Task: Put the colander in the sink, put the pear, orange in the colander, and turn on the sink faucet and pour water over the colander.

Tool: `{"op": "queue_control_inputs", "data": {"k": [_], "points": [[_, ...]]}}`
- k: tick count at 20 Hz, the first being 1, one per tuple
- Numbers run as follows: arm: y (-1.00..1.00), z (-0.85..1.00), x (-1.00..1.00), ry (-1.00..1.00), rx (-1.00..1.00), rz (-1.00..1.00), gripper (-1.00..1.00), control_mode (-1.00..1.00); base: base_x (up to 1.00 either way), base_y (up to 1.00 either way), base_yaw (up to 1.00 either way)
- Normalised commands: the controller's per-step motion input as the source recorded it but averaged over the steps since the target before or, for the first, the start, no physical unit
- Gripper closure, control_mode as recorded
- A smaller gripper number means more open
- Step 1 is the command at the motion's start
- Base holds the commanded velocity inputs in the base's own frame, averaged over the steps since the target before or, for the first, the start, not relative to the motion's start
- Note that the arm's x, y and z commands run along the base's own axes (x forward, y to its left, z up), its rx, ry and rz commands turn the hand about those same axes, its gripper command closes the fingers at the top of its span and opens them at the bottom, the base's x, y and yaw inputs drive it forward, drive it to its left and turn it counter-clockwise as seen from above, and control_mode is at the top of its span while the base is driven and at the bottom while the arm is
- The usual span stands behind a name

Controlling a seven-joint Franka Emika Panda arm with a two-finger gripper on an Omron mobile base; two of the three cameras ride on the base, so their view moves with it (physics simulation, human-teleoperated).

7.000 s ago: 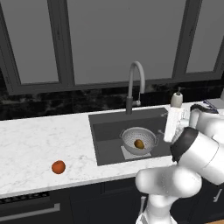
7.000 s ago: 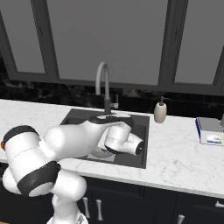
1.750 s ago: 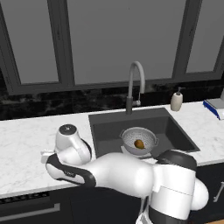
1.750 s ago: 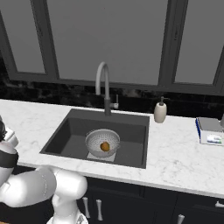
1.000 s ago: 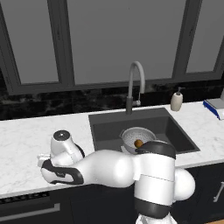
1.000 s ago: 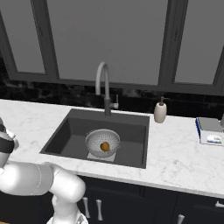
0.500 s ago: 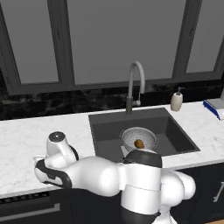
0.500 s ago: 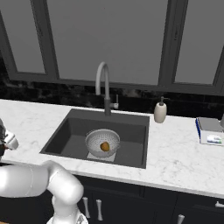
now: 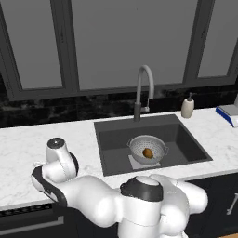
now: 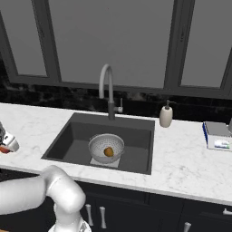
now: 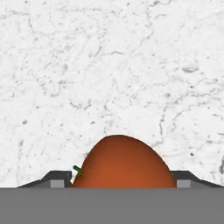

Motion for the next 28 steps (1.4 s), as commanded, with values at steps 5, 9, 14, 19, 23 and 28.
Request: {"op": "queue_control_inputs", "data": {"k": [5,9,14,19,23,28], "points": [[-0.74,-0.06,-0.62,-0.22,0.03,-0.09,1.00,-1.00,0.00,0.00,0.00],[-0.82,0.52,-0.84,-0.22,0.17,-0.10,1.00,-1.00,0.00,0.00,0.00],[-0.89,1.00,-0.38,-0.02,0.23,-0.14,1.00,-1.00,0.00,0.00,0.00],[-0.81,1.00,0.00,0.22,0.15,-0.21,1.00,-1.00,0.00,0.00,0.00],[-0.81,1.00,0.00,0.31,0.06,-0.26,1.00,-1.00,0.00,0.00,0.00],[-0.88,1.00,0.00,0.34,0.01,-0.27,1.00,-1.00,0.00,0.00,0.00]]}}
